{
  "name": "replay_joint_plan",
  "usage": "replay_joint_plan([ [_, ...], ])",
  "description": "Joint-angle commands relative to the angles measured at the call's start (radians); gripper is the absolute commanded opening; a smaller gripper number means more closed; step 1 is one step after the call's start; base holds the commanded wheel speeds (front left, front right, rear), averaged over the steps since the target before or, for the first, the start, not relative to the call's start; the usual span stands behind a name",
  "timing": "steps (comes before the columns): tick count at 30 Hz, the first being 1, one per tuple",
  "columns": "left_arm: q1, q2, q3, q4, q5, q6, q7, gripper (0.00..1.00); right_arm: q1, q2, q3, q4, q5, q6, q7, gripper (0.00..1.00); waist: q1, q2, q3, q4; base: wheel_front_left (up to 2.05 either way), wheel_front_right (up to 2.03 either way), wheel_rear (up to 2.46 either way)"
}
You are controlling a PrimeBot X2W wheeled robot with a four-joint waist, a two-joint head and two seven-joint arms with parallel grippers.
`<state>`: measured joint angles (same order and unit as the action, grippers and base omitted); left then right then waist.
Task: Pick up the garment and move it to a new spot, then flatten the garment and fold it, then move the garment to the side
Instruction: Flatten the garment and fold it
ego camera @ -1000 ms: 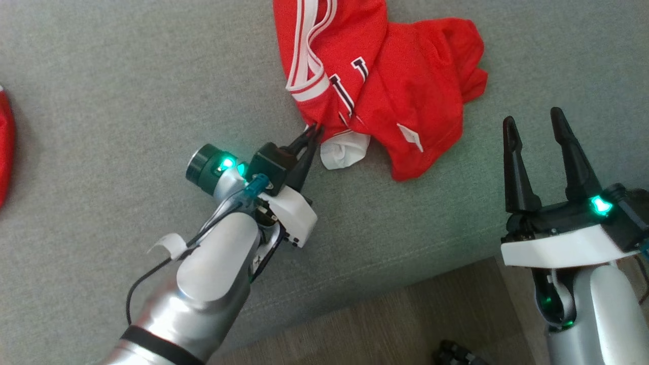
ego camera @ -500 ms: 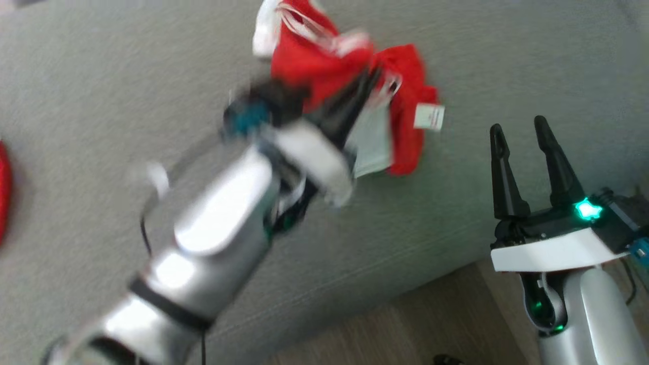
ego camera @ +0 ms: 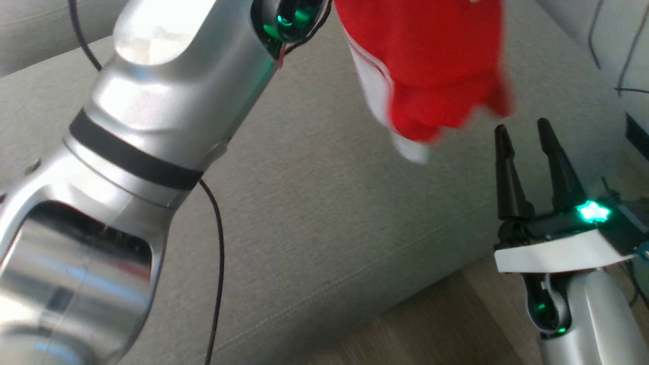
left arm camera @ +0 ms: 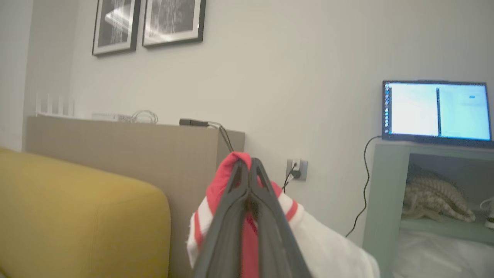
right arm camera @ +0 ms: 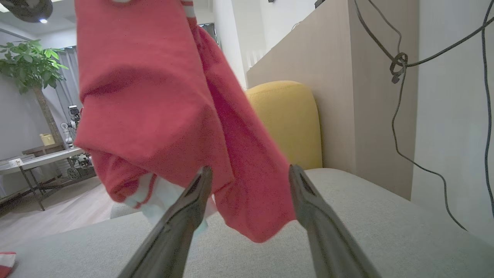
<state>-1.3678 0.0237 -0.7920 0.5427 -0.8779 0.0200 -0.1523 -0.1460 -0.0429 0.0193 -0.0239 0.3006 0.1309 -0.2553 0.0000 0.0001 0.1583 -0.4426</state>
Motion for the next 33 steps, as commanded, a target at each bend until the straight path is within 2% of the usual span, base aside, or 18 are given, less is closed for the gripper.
replay_joint_plan([
  [1,-0.001,0.03,0.025,0.0,-0.007,-0.005,0.013,0.0,-0.004,-0.007,0.016,-0.036,0.007,0.0,-0.006,1.0,0.0,-0.0001,-0.004,0.018,0.0,0.0,0.0],
  [4,0.094,0.074,-0.001,0.008,-0.041,-0.047,0.064,0.0,0.0,-0.007,0.001,-0.039,0.007,0.0,-0.006,1.0,0.0,-0.0001,0.001,0.056,0.0,0.0,0.0],
  [7,0.238,0.175,-0.038,-0.019,-0.051,-0.076,0.094,0.0,0.001,-0.007,-0.013,-0.046,-0.002,0.0,-0.006,1.0,0.0,-0.0001,0.017,0.1,0.0,0.0,0.0],
  [12,0.437,0.356,-0.052,-0.033,-0.041,-0.064,0.07,0.0,0.001,-0.007,-0.021,-0.052,-0.034,0.0,-0.006,1.0,0.0,-0.0001,0.054,0.178,0.0,0.0,0.0],
  [14,0.466,0.411,-0.059,-0.024,-0.006,-0.052,0.036,0.0,-0.001,-0.007,-0.021,-0.056,-0.05,0.0,-0.006,1.0,0.0,-0.0001,0.067,0.206,0.0,0.0,0.0],
  [16,0.482,0.435,-0.053,-0.005,0.007,-0.048,-0.004,0.0,-0.004,-0.007,-0.018,-0.057,-0.065,0.0,-0.006,1.0,0.0,-0.0001,0.078,0.23,0.0,0.0,0.0],
  [18,0.491,0.436,-0.036,0.022,0.001,-0.041,-0.036,1.0,-0.008,-0.007,-0.012,-0.056,-0.079,0.0,-0.006,1.0,0.0,-0.0001,0.085,0.248,0.0,0.0,0.0],
  [22,0.508,0.419,-0.004,0.048,0.015,-0.025,-0.092,1.0,-0.012,-0.007,-0.01,-0.055,-0.092,0.0,-0.006,1.0,0.0,-0.0001,0.088,0.271,0.0,0.0,0.0],
  [24,0.528,0.417,0.023,0.039,0.038,-0.003,-0.105,1.0,-0.01,-0.007,-0.008,-0.055,-0.097,0.0,-0.006,1.0,0.0,-0.0001,0.085,0.279,0.0,0.0,0.0],
  [26,0.558,0.423,0.083,-0.016,0.101,0.049,-0.108,1.0,-0.006,-0.007,-0.01,-0.056,-0.1,0.0,-0.006,1.0,0.0,-0.0001,0.083,0.286,0.0,0.0,0.0],
  [28,0.631,0.418,0.172,-0.118,0.182,0.119,-0.109,1.0,-0.001,-0.007,-0.012,-0.055,-0.101,0.0,-0.006,1.0,0.0,-0.0001,0.081,0.293,0.0,0.0,0.0],
  [31,0.799,0.379,0.279,-0.267,0.289,0.2,-0.109,1.0,0.005,-0.007,-0.015,-0.054,-0.101,0.0,-0.006,1.0,0.0,-0.0001,0.079,0.302,0.0,0.0,0.0],
  [33,0.915,0.34,0.318,-0.349,0.358,0.231,-0.109,1.0,0.009,-0.007,-0.018,-0.052,-0.101,0.0,-0.006,1.0,0.0,-0.0001,0.076,0.309,0.0,0.0,0.0],
])
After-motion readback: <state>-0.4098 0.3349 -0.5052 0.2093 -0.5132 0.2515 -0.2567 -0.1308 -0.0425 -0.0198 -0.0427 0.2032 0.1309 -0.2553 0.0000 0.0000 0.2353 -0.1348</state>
